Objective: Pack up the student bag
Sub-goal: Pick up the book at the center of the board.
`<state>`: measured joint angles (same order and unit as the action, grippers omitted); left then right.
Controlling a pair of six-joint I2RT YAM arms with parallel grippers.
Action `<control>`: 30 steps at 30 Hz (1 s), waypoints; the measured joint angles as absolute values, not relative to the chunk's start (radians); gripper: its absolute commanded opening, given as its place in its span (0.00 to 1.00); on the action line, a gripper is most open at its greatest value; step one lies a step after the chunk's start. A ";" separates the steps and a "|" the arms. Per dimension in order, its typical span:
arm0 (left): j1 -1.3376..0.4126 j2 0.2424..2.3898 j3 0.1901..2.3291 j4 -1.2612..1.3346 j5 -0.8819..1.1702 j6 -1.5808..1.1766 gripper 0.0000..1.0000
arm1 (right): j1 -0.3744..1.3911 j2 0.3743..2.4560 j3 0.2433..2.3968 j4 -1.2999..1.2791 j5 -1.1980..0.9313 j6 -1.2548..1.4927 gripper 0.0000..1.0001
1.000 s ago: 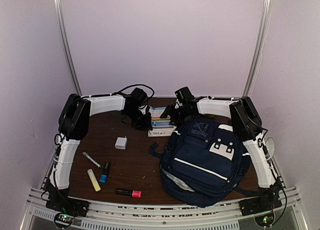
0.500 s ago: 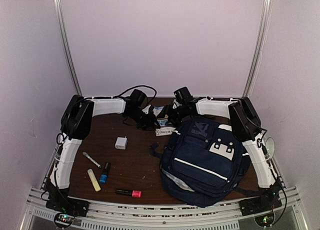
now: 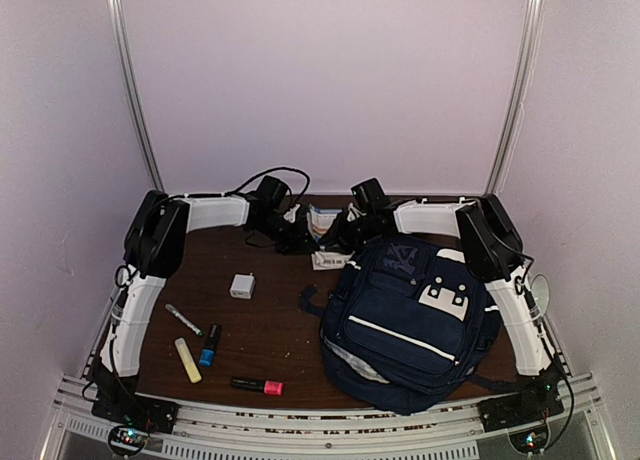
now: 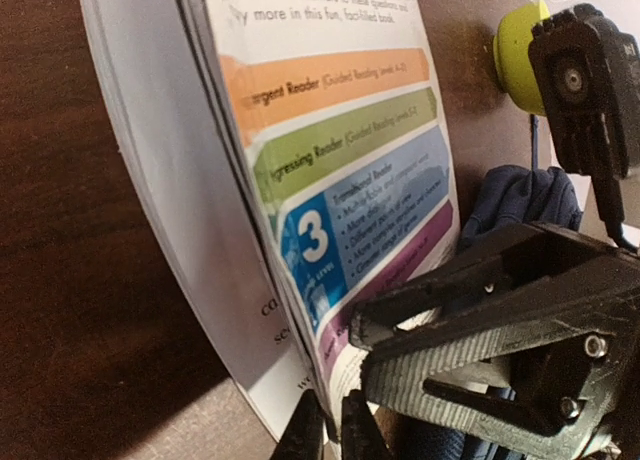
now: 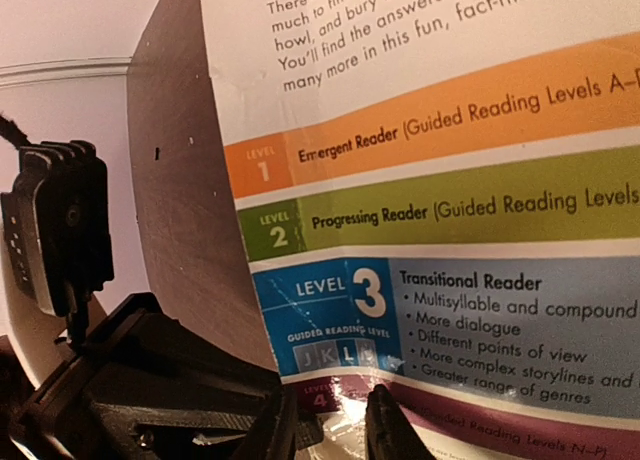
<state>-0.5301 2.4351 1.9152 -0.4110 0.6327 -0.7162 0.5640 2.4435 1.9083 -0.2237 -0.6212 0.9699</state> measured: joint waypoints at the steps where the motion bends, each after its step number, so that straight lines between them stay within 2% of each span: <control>1: -0.529 2.437 1.916 -0.410 0.633 -0.717 0.10 | 0.565 2.444 1.908 -0.224 -0.624 0.970 0.23; 3: -0.529 2.443 1.917 -0.411 0.633 -0.722 0.15 | 0.566 2.444 1.908 -0.227 -0.624 0.967 0.22; 6: -0.529 2.454 1.927 -0.413 0.639 -0.729 0.17 | 0.566 2.444 1.904 -0.226 -0.624 0.965 0.22; 8: -0.529 2.464 1.937 -0.413 0.650 -0.732 0.13 | 0.564 2.444 1.893 -0.223 -0.623 0.965 0.21; 11: -0.529 2.479 1.943 -0.403 0.676 -0.748 0.00 | 0.561 2.443 1.879 -0.214 -0.622 0.965 0.21; 17: -0.527 2.490 1.943 -0.380 0.692 -0.773 0.00 | 0.561 2.439 1.867 -0.203 -0.629 0.964 0.25; 20: -0.527 2.482 1.931 -0.367 0.685 -0.773 0.00 | 0.561 2.421 1.846 -0.196 -0.633 0.962 0.37; 23: -0.527 2.433 1.870 -0.373 0.648 -0.761 0.00 | 0.561 2.395 1.839 -0.212 -0.632 0.945 0.60; 25: -0.527 2.378 1.818 -0.395 0.613 -0.739 0.00 | 0.562 2.364 1.839 -0.237 -0.624 0.919 0.72; 27: -0.523 2.304 1.753 -0.413 0.593 -0.717 0.00 | 0.564 2.318 1.840 -0.278 -0.596 0.873 0.78; 30: -0.506 2.195 1.647 -0.402 0.600 -0.700 0.00 | 0.567 2.237 1.851 -0.361 -0.531 0.798 0.82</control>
<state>-0.5064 2.1948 1.6474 -0.4015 0.6003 -0.6998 0.5667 2.2372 1.8511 -0.3614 -0.5312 0.7982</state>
